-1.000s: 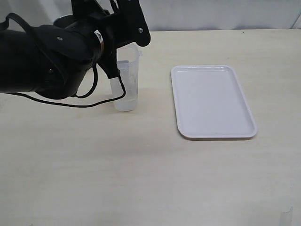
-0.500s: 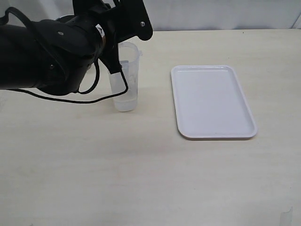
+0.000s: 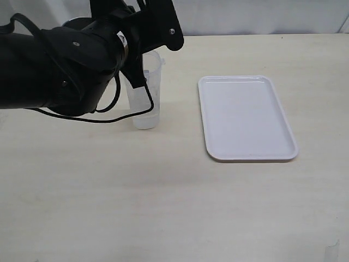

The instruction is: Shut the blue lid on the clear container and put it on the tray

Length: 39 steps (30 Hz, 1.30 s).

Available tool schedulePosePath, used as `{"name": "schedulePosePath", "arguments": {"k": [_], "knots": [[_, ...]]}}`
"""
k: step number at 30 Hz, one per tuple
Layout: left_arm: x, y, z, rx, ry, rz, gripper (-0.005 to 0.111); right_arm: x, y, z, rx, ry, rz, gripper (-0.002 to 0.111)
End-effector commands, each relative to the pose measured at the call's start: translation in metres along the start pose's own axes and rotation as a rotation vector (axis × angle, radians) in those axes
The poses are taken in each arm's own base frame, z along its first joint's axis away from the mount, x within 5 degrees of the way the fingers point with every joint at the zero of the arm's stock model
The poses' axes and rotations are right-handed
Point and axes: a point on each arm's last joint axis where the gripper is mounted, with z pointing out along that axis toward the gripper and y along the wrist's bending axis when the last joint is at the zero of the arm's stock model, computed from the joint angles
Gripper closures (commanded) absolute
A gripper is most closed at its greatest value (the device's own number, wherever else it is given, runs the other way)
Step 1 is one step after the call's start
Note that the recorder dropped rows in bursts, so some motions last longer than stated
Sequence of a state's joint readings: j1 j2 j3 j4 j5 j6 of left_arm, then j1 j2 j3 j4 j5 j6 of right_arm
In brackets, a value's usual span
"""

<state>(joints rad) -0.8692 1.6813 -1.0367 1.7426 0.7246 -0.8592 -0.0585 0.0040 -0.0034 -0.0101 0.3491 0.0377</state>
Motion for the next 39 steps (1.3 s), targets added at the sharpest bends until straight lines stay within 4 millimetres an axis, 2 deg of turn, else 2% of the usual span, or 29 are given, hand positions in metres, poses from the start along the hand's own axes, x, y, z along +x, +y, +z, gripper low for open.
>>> {"name": "schedulePosePath", "arguments": {"k": [1,8,39], "knots": [[-0.001,0.006,-0.004,-0.020,-0.002,-0.015,0.107,0.001,0.000,0.000,0.007,-0.003,0.004,0.103],[-0.002,0.008,-0.006,-0.016,-0.015,-0.024,0.107,0.001,0.000,0.000,0.007,-0.003,0.004,0.103],[-0.006,-0.006,-0.007,0.144,-0.062,-0.040,0.107,0.001,0.000,0.000,0.007,-0.003,0.004,0.103]]}}
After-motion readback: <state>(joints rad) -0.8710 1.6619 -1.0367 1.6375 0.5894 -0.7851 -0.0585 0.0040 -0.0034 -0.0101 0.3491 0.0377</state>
